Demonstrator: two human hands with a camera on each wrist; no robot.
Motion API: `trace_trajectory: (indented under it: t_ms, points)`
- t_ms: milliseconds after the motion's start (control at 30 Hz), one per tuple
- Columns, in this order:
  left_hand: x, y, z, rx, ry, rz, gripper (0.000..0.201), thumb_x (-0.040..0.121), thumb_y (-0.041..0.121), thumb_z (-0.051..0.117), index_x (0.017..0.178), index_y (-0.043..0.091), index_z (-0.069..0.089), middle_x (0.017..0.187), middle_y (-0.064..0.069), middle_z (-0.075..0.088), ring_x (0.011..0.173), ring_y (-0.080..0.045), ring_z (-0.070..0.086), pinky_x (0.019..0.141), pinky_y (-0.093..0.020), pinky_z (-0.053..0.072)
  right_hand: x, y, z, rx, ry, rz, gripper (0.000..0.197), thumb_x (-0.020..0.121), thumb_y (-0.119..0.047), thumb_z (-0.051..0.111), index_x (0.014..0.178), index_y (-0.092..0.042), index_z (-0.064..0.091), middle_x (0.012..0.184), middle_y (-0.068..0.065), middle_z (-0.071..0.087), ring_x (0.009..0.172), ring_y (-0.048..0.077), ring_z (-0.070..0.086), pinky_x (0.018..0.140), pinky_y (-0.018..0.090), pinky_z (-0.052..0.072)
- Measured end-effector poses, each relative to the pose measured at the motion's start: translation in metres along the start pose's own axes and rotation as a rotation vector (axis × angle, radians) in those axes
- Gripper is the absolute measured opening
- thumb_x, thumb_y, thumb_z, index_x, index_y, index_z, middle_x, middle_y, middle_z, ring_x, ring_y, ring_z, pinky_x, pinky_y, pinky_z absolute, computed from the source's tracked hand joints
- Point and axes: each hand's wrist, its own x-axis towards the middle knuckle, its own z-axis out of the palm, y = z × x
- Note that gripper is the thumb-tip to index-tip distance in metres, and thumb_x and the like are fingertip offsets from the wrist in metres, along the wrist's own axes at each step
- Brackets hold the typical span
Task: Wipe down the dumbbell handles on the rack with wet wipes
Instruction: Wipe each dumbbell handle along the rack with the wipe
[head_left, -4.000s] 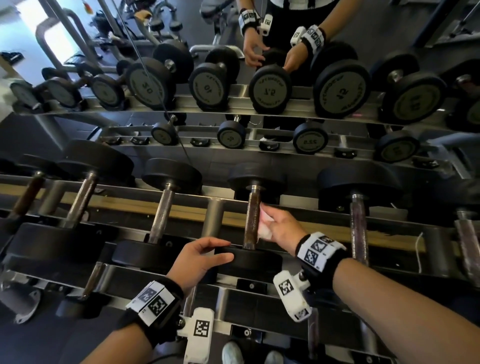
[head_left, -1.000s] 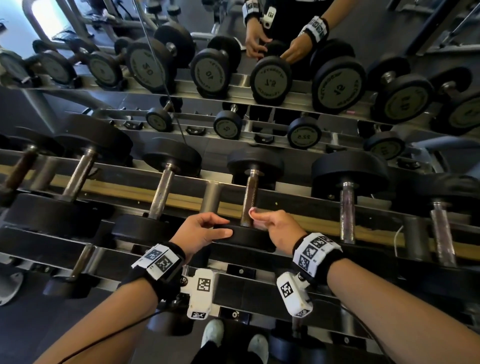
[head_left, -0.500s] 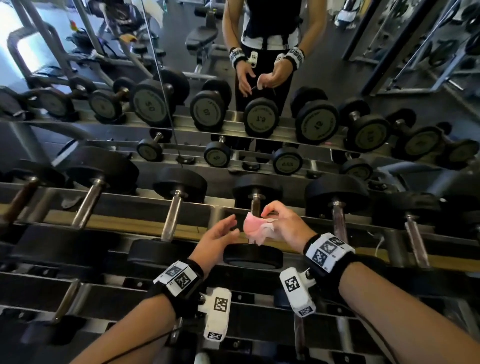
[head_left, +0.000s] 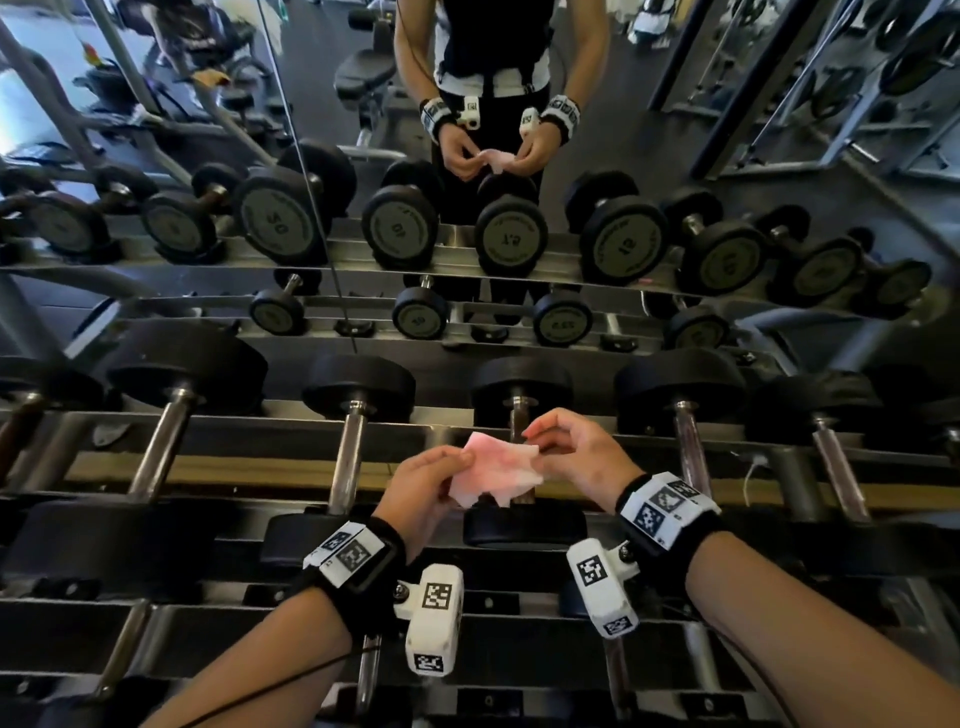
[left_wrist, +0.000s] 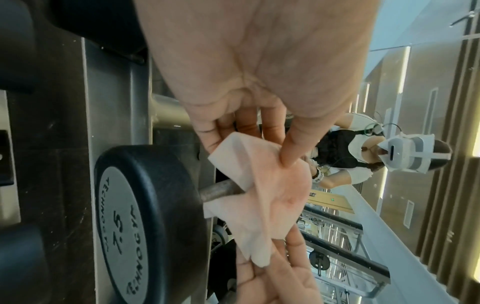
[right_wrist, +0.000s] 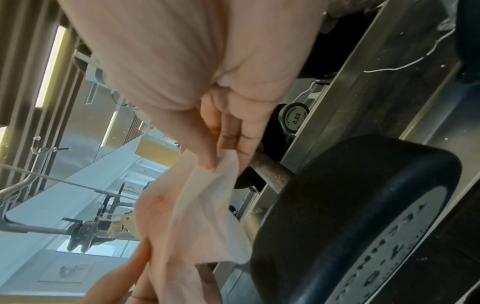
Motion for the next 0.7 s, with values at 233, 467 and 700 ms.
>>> trace_trajectory:
  t_ms: [233,467,700]
  points:
    - [0.036,-0.001,-0.018,0.267,0.246,0.032,0.019,0.102,0.019,0.053,0.102,0.002,0.061,0.081,-0.013,0.064,0.058,-0.019,0.056,0.048,-0.026,0.046,-0.003,0.020,0.007,-0.008,0.162,0.021,0.029,0.085,0.018,0.059,0.109,0.004,0.064,0.110,0.022,0.070,0.105,0.025,0.065,0.093,0.021,0.051]
    - [0.072,-0.010,-0.003,0.359,0.098,-0.041,0.012,0.097,0.006,0.056,0.100,0.007,0.067,0.090,-0.020,0.073,0.079,-0.029,0.067,0.074,-0.040,0.055,-0.021,0.051,0.010,0.080,0.202,0.079,0.024,0.088,0.009,0.063,0.110,0.006,0.068,0.111,0.019,0.070,0.093,0.012,0.064,0.085,0.009,0.048]
    - [0.086,-0.016,0.024,0.241,0.065,-0.152,0.012,0.100,-0.002,0.046,0.107,0.001,0.056,0.087,-0.015,0.061,0.072,-0.023,0.059,0.059,-0.029,0.053,-0.031,0.069,0.016,0.169,0.222,0.063,0.019,0.090,-0.007,0.067,0.107,-0.012,0.073,0.106,0.002,0.074,0.103,0.013,0.068,0.094,0.024,0.052]
